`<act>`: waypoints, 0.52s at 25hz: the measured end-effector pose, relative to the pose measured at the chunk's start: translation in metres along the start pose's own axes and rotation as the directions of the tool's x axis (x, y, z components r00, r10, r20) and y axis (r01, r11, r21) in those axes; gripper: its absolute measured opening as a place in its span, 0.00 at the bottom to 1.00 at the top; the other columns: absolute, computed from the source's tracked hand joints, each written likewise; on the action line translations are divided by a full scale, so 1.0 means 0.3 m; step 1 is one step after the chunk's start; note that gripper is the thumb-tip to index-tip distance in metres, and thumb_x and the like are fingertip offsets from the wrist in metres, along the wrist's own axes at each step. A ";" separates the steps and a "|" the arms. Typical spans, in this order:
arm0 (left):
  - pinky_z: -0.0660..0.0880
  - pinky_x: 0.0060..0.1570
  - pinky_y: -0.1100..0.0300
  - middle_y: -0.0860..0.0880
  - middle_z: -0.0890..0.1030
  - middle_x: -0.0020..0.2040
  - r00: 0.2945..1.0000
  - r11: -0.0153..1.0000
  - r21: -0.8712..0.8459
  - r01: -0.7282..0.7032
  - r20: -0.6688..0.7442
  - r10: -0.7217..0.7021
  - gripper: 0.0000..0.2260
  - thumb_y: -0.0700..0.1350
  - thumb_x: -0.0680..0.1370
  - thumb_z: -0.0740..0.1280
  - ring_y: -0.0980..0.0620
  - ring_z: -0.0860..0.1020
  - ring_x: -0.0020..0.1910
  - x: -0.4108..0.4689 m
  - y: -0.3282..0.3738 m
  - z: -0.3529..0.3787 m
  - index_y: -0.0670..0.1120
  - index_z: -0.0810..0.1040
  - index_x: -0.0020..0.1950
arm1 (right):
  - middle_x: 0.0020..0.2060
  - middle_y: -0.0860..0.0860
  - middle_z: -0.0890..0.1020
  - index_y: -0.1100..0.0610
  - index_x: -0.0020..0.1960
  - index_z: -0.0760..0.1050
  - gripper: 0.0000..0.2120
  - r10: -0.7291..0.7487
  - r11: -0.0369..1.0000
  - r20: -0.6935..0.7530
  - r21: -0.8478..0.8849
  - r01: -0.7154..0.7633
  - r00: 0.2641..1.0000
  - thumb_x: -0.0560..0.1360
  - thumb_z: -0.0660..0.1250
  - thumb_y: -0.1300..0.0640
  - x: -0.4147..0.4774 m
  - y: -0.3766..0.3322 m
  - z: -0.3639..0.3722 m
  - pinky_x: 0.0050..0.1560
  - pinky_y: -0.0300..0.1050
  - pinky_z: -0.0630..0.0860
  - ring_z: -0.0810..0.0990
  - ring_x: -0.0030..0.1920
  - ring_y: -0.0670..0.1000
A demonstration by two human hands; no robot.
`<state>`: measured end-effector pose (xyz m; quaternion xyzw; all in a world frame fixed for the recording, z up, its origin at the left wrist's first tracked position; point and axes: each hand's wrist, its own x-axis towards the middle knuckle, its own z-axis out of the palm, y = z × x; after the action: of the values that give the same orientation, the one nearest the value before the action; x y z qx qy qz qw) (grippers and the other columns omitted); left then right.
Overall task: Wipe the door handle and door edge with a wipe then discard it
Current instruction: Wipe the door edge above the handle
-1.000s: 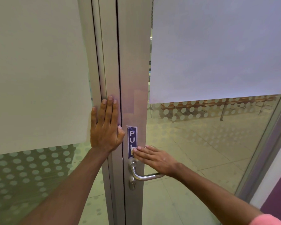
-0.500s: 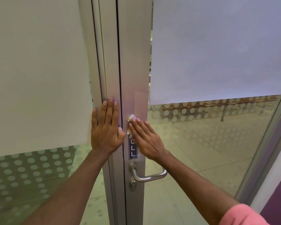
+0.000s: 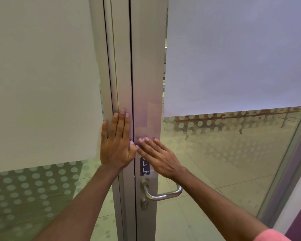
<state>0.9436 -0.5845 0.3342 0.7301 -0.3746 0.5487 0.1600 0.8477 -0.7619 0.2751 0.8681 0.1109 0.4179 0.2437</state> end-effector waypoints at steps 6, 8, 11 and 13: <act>0.41 0.78 0.46 0.45 0.43 0.81 1.000 1.000 0.007 -0.004 -0.015 0.004 0.37 0.50 0.73 0.53 0.46 0.45 0.80 -0.004 -0.003 0.012 0.42 0.46 0.80 | 0.78 0.54 0.54 0.58 0.78 0.47 0.34 -0.309 0.949 0.112 -0.025 0.313 0.944 0.77 0.59 0.65 -0.037 0.036 -0.024 0.79 0.50 0.44 0.47 0.79 0.52; 0.42 0.78 0.46 0.44 0.44 0.81 1.000 1.000 0.009 0.001 -0.015 -0.001 0.37 0.50 0.73 0.52 0.46 0.46 0.80 -0.004 0.000 0.011 0.41 0.47 0.80 | 0.79 0.55 0.52 0.58 0.79 0.49 0.30 -0.158 0.986 0.013 -0.049 0.158 0.987 0.79 0.55 0.65 0.033 0.083 -0.051 0.79 0.51 0.44 0.49 0.79 0.52; 0.41 0.78 0.46 0.44 0.45 0.81 1.000 1.000 0.010 0.008 -0.013 -0.008 0.37 0.50 0.72 0.53 0.47 0.45 0.80 -0.003 0.002 0.008 0.41 0.47 0.80 | 0.79 0.56 0.47 0.59 0.79 0.48 0.30 0.042 0.999 -0.092 0.006 -0.041 0.995 0.80 0.55 0.63 0.100 0.054 -0.048 0.78 0.52 0.45 0.50 0.79 0.53; 0.41 0.78 0.47 0.44 0.44 0.81 1.000 1.000 0.012 0.007 -0.017 -0.007 0.37 0.50 0.73 0.53 0.47 0.45 0.80 -0.004 0.001 0.008 0.41 0.47 0.80 | 0.78 0.56 0.50 0.59 0.78 0.48 0.32 -0.034 0.999 -0.053 0.026 0.036 0.998 0.78 0.58 0.64 0.065 -0.002 -0.024 0.78 0.51 0.46 0.49 0.79 0.53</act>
<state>0.9449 -0.5859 0.3323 0.7277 -0.3673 0.5566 0.1606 0.8543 -0.7513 0.2915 0.8580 0.1380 0.4345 0.2365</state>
